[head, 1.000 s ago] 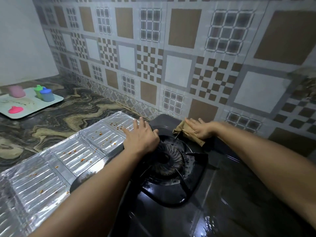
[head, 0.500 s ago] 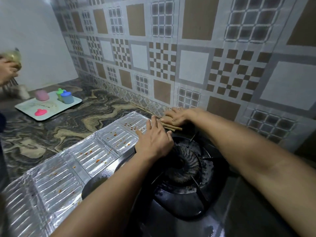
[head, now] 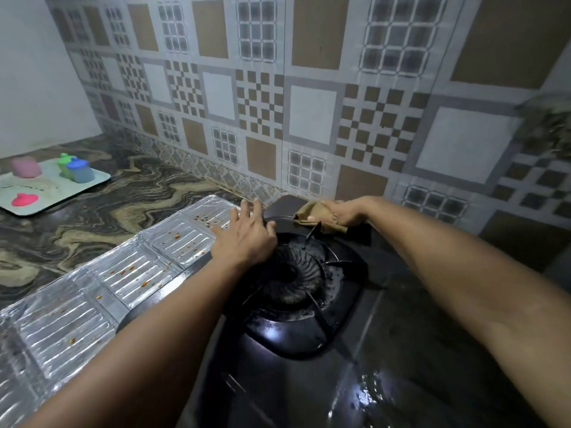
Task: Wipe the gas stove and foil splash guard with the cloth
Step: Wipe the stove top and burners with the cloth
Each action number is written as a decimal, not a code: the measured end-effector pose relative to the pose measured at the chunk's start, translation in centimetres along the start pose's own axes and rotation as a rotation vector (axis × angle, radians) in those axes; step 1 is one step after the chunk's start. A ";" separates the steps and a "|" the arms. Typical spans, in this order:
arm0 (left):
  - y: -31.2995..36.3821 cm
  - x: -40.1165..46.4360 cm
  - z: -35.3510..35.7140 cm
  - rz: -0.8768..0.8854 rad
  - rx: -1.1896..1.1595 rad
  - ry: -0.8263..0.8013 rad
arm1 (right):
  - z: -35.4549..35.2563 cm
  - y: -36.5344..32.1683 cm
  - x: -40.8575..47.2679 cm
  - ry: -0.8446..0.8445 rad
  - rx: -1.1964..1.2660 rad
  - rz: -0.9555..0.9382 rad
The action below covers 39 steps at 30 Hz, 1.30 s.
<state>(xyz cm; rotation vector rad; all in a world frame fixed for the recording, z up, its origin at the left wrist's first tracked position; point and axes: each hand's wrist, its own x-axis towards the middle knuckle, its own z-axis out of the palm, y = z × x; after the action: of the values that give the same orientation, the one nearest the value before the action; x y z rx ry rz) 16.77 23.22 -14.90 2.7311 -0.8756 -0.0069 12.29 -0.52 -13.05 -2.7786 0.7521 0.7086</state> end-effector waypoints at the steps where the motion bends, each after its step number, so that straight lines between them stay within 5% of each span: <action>1: 0.0 0.0 0.0 0.006 0.001 0.001 | 0.3 1.0 -0.9 0.008 -0.011 0.014; 12: 0.5 -0.2 -0.4 0.037 0.069 -0.006 | 5.8 5.6 -14.2 0.066 -0.047 0.023; 20: 0.4 -0.5 -0.6 0.120 0.040 -0.013 | 10.6 1.6 -21.6 0.009 -0.136 0.032; 27: 1.2 -2.9 -1.4 0.292 0.204 0.041 | 8.1 1.0 -19.9 0.083 -0.042 0.192; 33: 2.8 -6.7 -0.7 0.393 0.128 -0.113 | 9.2 -0.4 -19.3 0.195 0.017 0.166; 39: 2.5 -7.1 -0.4 0.394 0.071 -0.074 | 13.2 -2.4 -22.9 0.191 0.067 0.079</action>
<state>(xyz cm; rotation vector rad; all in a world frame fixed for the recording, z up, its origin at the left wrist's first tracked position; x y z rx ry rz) 9.59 25.43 -14.44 2.5860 -1.4453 0.0008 -9.13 15.13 -13.18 -2.7956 0.9073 0.4259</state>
